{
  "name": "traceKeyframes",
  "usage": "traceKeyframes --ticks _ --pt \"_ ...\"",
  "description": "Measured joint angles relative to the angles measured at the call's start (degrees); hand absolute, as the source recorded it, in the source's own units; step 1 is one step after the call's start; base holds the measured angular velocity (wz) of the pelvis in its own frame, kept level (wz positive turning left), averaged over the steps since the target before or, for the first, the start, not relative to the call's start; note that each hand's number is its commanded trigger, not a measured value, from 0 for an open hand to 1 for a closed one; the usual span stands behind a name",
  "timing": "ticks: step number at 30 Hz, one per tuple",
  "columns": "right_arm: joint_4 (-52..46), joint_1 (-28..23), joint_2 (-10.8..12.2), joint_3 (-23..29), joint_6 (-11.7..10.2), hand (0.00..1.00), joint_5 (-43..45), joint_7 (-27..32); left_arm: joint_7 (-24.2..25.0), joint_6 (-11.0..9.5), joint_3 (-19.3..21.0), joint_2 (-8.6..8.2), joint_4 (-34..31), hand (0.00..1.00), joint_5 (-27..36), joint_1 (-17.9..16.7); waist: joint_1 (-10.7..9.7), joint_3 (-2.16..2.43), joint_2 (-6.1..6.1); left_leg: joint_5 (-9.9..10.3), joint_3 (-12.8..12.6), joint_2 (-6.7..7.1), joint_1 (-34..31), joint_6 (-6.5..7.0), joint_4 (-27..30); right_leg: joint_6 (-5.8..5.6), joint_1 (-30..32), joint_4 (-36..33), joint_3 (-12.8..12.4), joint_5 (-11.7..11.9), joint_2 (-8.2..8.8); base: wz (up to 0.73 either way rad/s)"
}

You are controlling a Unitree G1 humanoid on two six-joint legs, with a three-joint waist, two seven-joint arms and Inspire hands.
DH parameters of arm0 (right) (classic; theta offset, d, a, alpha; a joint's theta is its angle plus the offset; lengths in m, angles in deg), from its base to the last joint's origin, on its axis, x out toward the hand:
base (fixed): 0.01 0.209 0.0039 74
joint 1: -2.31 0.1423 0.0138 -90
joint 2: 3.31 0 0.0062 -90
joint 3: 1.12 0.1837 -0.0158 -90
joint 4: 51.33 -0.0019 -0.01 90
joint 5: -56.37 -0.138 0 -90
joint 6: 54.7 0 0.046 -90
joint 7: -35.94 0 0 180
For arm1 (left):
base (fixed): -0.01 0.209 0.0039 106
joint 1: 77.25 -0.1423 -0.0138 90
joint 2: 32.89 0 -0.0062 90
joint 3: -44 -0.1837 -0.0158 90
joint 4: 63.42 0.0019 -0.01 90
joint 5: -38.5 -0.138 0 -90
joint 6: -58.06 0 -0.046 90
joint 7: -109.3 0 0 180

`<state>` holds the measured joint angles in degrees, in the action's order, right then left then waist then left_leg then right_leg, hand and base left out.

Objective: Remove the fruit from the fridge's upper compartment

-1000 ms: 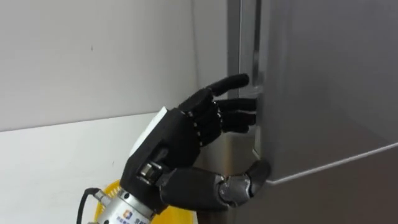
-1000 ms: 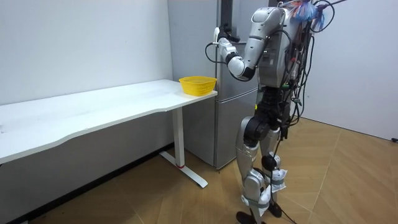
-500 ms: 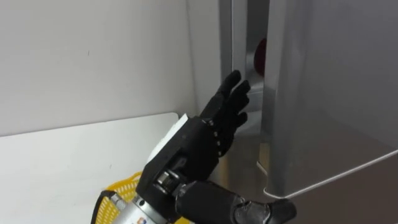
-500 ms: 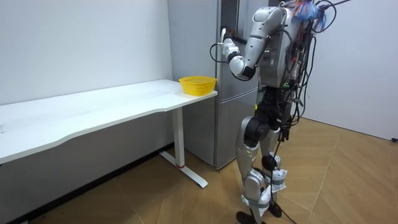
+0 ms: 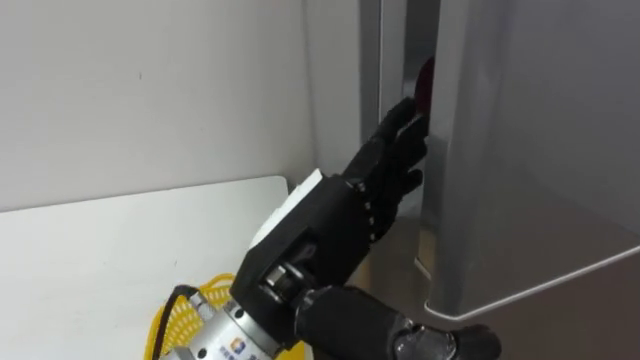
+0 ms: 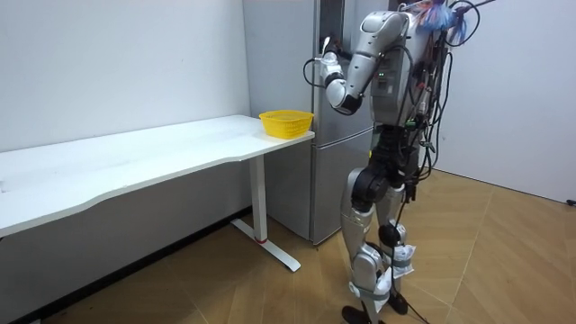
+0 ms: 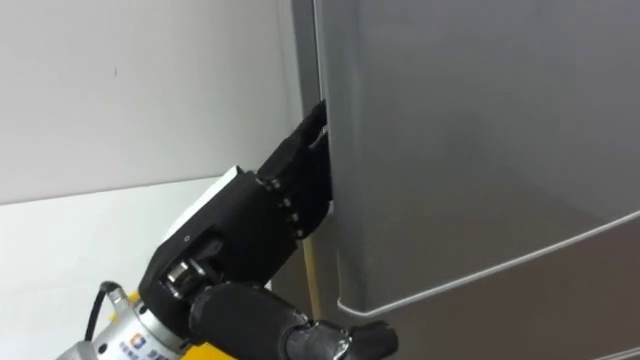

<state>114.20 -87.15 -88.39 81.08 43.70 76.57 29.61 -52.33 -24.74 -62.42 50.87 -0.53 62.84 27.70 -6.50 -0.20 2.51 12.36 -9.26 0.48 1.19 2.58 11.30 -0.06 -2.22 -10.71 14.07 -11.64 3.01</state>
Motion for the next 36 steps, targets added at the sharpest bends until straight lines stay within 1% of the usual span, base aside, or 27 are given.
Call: traceKeyframes --ticks 1,6,9,12,14,15,16,17,19,20,21,22,23,25,26,28,30,31,34,36 --pt "-0.03 0.01 0.0 -0.01 -0.36 0.0 -0.01 0.06 0.23 0.0 -0.78 0.07 0.0 0.0 0.03 0.56 -0.08 0.01 0.01 0.0 0.0 0.0 0.04 0.0 -0.01 0.0 -0.02 -0.02 -0.07 0.01 -0.01 0.0" --pt "-0.07 0.26 -0.22 -1.24 -1.37 0.0 -0.32 -0.07 0.47 -0.09 -1.88 -0.09 0.0 0.0 0.51 0.67 -0.37 0.01 0.02 0.0 -0.14 -0.03 -0.01 0.0 0.01 -0.03 0.06 -0.06 -0.48 0.06 -0.03 0.0" --pt "-0.15 0.55 -0.29 -2.31 -1.38 0.0 -0.71 -0.18 1.26 -0.08 -2.11 -0.08 0.0 0.0 1.0 0.87 -1.17 0.12 0.18 0.01 -0.2 0.0 -0.41 0.01 0.16 -0.13 0.29 -0.06 -0.51 0.18 -0.02 0.03" --pt "-0.03 0.44 -0.32 -2.37 -1.31 0.0 -1.78 -0.33 2.01 -0.08 -2.96 -0.09 0.0 0.0 1.01 1.58 -1.22 0.17 0.26 0.01 -0.48 0.0 -0.54 0.01 0.42 -0.17 0.35 -0.03 -0.73 0.34 -0.01 -0.02" --pt "-0.04 0.44 -0.41 -2.77 -1.33 0.0 -2.26 -0.41 2.59 -0.08 -3.14 -0.09 0.0 0.0 1.3 1.61 -1.29 0.24 0.36 0.01 -1.34 -0.06 -0.47 0.01 0.5 -0.21 0.36 0.05 -1.26 0.37 -0.04 -0.09" --pt "-0.03 0.45 -0.46 -2.78 -1.37 0.0 -2.72 -0.46 2.62 -0.08 -3.6 -0.09 0.0 0.0 1.76 1.67 -1.58 0.46 0.7 0.01 -2.02 -0.11 -0.47 0.01 0.53 -0.27 0.36 0.13 -1.4 0.45 -0.03 -0.05" --pt "-0.01 0.46 -0.51 -2.78 -1.39 0.0 -2.97 -0.5 2.59 -0.09 -3.87 -0.09 -0.01 0.0 1.95 1.67 -1.7 0.47 0.71 0.01 -2.47 -0.14 -0.45 0.02 0.52 -0.3 0.36 0.14 -1.45 0.47 -0.02 -0.05" --pt "0.27 0.44 -0.62 -2.74 -1.43 0.0 -3.5 -0.63 2.66 -0.09 -4.19 -0.08 -0.05 0.0 2.14 1.67 -1.86 0.66 1.0 0.01 -3.35 -0.19 -0.26 0.02 0.5 -0.37 0.28 0.21 -1.65 0.53 -0.01 -0.09" --pt "0.66 0.44 -0.71 -2.72 -1.52 0.0 -4.21 -0.7 2.9 -0.09 -4.44 -0.08 -0.05 0.0 2.38 1.67 -1.94 0.62 1.12 0.02 -4.27 -0.23 0.56 0.02 0.38 -0.41 0.1 0.2 -2.38 0.55 -0.04 -0.14" --pt "0.74 0.49 -0.86 -2.68 -1.58 0.0 -4.22 -0.75 3.05 -0.1 -4.46 -0.08 -0.05 0.0 2.54 1.68 -2.64 0.65 1.22 0.01 -5.01 -0.27 0.86 0.02 0.37 -0.43 -0.31 0.2 -2.61 0.56 -0.03 -0.12" --pt "0.74 0.49 -1.03 -2.65 -1.89 0.0 -4.22 -0.76 3.08 -0.11 -4.67 -0.12 -0.01 0.0 2.56 1.75 -3.36 0.54 1.25 0.01 -5.29 -0.29 1.26 0.02 0.23 -0.45 -0.74 0.23 -2.81 0.57 -0.04 -0.12" --pt "0.76 0.47 -1.13 -2.64 -2.07 0.0 -4.23 -0.82 3.12 -0.11 -4.79 -0.11 -0.01 0.0 2.58 1.75 -3.52 0.53 1.28 0.01 -5.72 -0.35 1.49 0.02 0.1 -0.45 -0.8 0.21 -2.99 0.57 -0.07 -0.14" --pt "0.74 0.48 -1.23 -2.64 -2.14 0.0 -4.23 -0.9 3.27 -0.12 -4.95 -0.08 -0.01 0.0 2.58 1.75 -4.18 0.52 1.32 0.02 -6.44 -0.45 1.65 0.02 0.05 -0.41 -0.83 0.19 -3.22 0.59 -0.13 -0.14" --pt "0.85 0.48 -1.37 -2.52 -2.16 0.0 -4.23 -0.9 3.47 -0.18 -5.3 -0.12 -0.01 0.0 2.61 1.79 -5.06 0.36 1.38 0.02 -6.56 -0.53 1.72 0.02 0.05 -0.33 -0.72 0.13 -3.33 0.65 -0.19 -0.07" --pt "1.05 0.48 -1.5 -2.17 -2.14 0.0 -4.27 -0.9 3.6 -0.2 -5.58 -0.11 0.0 0.0 2.69 1.8 -5.6 0.16 1.46 0.02 -6.71 -0.57 1.85 0.02 0.04 -0.31 -0.7 0.12 -3.48 0.67 -0.24 -0.1" --pt "1.19 0.37 -1.95 -2.19 -2.1 0.0 -4.37 -0.79 3.61 -0.24 -6.2 -0.19 0.04 0.0 3.26 1.81 -5.95 -0.48 1.67 0.02 -7.35 -0.69 2.26 0.01 0.01 -0.28 -0.63 0.16 -4.05 0.65 -0.29 -0.15" --pt "1.7 0.35 -2.13 -2.16 -2.06 0.0 -4.47 -0.67 3.73 -0.23 -6.53 -0.26 0.08 0.0 3.6 2.05 -6.69 -0.61 1.7 0.02 -7.36 -0.73 2.24 0.01 -0.02 -0.28 -0.28 0.15 -4.02 0.65 -0.32 -0.03" --pt "2.25 0.51 -2.13 -2.15 -2.05 0.0 -4.45 -0.64 3.83 -0.23 -6.62 -0.24 0.08 0.0 3.64 2.32 -7.01 -0.59 1.7 0.02 -7.41 -0.8 2.06 0.01 -0.15 -0.23 0.15 0.04 -4.17 0.67 -0.42 0.0" --pt "2.47 0.47 -2.14 -2.15 -1.99 0.0 -4.89 -0.71 4.07 -0.21 -6.91 -0.16 0.16 0.0 4.25 2.98 -7.37 -0.64 1.58 0.02 -7.76 -0.97 1.63 0.01 -0.15 -0.06 0.7 -0.07 -4.33 0.85 -0.53 -0.07" --pt "2.53 0.47 -2.17 -2.08 -1.32 0.0 -5.09 -0.75 4.62 -0.21 -7.13 -0.18 0.17 0.0 4.24 3.61 -7.44 -0.62 1.59 0.02 -7.99 -1.05 1.3 0.01 -0.13 0.0 1.19 -0.13 -4.54 0.99 -0.6 -0.07"
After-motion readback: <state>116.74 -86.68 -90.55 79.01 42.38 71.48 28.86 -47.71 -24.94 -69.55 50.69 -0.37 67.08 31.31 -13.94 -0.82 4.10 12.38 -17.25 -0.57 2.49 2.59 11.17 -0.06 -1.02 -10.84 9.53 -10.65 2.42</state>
